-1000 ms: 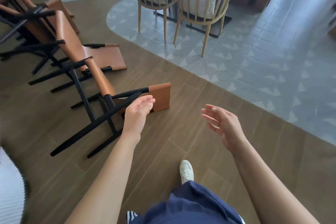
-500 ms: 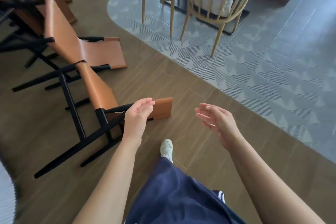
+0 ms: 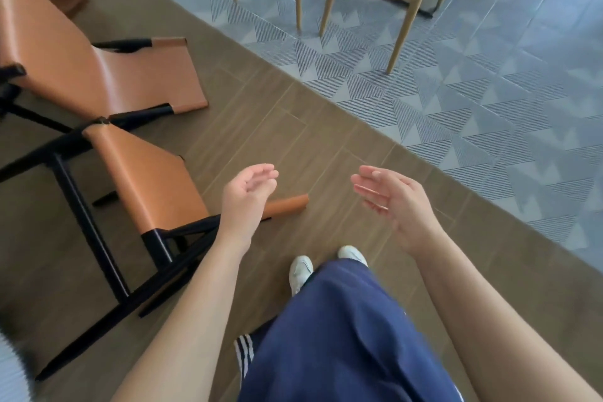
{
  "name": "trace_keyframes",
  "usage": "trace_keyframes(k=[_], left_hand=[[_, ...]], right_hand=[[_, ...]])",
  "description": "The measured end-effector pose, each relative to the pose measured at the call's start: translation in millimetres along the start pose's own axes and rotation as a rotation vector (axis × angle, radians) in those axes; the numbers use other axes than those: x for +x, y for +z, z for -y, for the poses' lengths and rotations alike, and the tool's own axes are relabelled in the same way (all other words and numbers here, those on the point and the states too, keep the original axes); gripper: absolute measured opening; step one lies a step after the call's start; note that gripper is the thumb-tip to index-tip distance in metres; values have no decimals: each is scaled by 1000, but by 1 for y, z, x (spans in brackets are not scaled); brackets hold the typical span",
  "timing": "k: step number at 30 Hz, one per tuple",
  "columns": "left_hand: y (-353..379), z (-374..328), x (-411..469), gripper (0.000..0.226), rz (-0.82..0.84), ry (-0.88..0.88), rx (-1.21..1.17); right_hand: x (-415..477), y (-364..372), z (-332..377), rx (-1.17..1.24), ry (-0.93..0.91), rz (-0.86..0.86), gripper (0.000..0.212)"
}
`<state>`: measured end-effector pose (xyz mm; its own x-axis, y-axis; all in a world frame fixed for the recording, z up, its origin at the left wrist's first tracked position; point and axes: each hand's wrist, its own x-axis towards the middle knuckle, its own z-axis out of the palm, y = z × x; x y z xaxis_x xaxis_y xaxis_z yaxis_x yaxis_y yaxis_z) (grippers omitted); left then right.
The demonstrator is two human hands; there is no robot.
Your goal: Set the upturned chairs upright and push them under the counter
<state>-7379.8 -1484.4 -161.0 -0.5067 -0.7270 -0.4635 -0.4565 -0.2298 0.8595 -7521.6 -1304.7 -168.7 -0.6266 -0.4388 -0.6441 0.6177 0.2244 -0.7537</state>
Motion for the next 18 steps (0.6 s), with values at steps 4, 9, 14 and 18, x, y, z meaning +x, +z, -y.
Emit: trace_keyframes(k=[4,9,14,18], left_hand=[[26,9,37,23,-32,-32,45],[57,32,80,23,-80,-69,67],[79,76,118,23,-93,-125,157],[91,118,146,25,-37,-168,305]], right_hand=[[53,-8,8,-43,53,23,24],[117,-17,6,-173,116,98,23],[169,-18,-17,-266,179,140,24],[205,-6,-47,-276,257,155,25]])
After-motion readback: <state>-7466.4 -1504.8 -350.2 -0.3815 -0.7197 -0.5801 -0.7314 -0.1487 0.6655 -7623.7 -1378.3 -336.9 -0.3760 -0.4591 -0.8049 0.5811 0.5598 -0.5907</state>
